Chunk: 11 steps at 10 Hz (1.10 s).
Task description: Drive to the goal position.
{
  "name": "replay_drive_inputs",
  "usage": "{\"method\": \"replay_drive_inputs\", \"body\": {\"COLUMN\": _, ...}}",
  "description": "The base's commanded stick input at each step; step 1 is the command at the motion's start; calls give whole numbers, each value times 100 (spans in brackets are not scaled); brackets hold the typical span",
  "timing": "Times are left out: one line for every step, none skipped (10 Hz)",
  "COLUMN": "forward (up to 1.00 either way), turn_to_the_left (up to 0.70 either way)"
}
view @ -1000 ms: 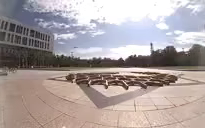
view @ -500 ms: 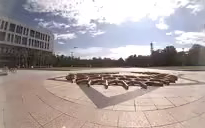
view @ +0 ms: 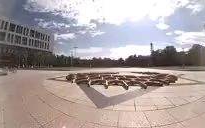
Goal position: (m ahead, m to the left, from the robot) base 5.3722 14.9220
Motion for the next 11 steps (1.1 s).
{"method": "replay_drive_inputs", "body": {"forward": 6, "turn_to_the_left": -1}}
{"method": "replay_drive_inputs", "body": {"forward": 6, "turn_to_the_left": -1}}
{"method": "replay_drive_inputs", "body": {"forward": 5, "turn_to_the_left": -1}}
{"method": "replay_drive_inputs", "body": {"forward": 6, "turn_to_the_left": -1}}
{"method": "replay_drive_inputs", "body": {"forward": 6, "turn_to_the_left": -1}}
{"method": "replay_drive_inputs", "body": {"forward": 6, "turn_to_the_left": -1}}
{"method": "replay_drive_inputs", "body": {"forward": 6, "turn_to_the_left": -1}}
{"method": "replay_drive_inputs", "body": {"forward": 6, "turn_to_the_left": -1}}
{"method": "replay_drive_inputs", "body": {"forward": 6, "turn_to_the_left": -1}}
{"method": "replay_drive_inputs", "body": {"forward": 6, "turn_to_the_left": -1}}
{"method": "replay_drive_inputs", "body": {"forward": 6, "turn_to_the_left": -1}}
